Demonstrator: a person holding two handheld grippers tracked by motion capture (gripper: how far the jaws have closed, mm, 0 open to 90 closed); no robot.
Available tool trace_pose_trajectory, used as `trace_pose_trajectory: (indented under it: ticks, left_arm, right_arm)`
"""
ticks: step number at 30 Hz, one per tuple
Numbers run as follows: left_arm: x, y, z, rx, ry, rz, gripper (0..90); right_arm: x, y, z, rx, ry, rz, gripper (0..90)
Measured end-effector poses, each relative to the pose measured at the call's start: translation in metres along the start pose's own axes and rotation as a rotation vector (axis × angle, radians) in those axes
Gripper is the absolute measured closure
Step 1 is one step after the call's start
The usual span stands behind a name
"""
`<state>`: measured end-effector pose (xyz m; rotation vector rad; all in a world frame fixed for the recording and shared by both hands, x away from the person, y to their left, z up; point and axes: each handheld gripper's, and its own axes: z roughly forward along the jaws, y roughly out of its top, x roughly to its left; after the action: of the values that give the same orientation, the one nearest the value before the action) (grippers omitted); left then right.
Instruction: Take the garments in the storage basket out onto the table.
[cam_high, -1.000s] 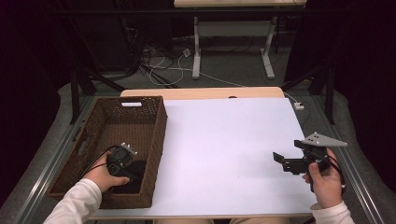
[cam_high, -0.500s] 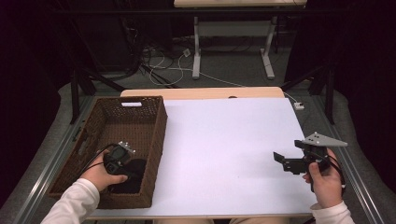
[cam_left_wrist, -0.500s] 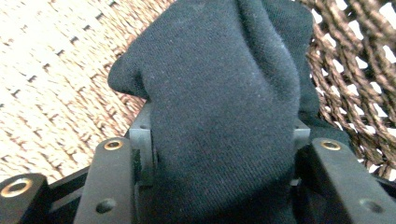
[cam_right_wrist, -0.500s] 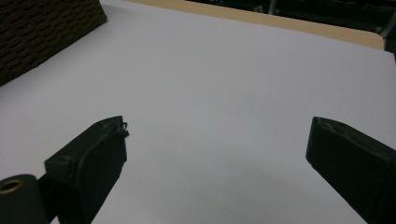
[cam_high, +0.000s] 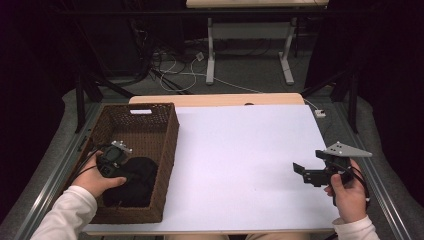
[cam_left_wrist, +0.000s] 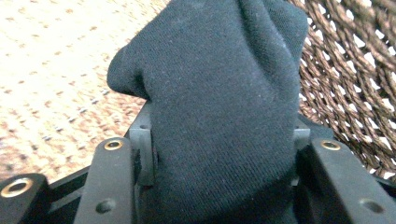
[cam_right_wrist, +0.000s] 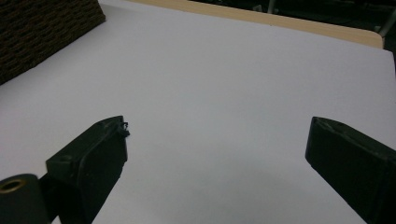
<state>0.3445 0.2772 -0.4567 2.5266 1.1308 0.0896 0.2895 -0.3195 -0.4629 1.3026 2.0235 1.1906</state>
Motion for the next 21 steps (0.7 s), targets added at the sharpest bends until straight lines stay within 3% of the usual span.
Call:
trace_pose_trajectory:
  ticks: [18,21]
  left_arm:
    - [0.012,0.002,-0.055,-0.073,0.104,-0.062,47.8]
    - [0.013,0.003,-0.063,-0.089,0.098,-0.091,47.6]
  right_arm:
    - [0.000,-0.001,0.001,0.004,0.003,0.007,5.0]
    - [0.000,0.000,0.001,0.003,0.002,0.004,5.0]
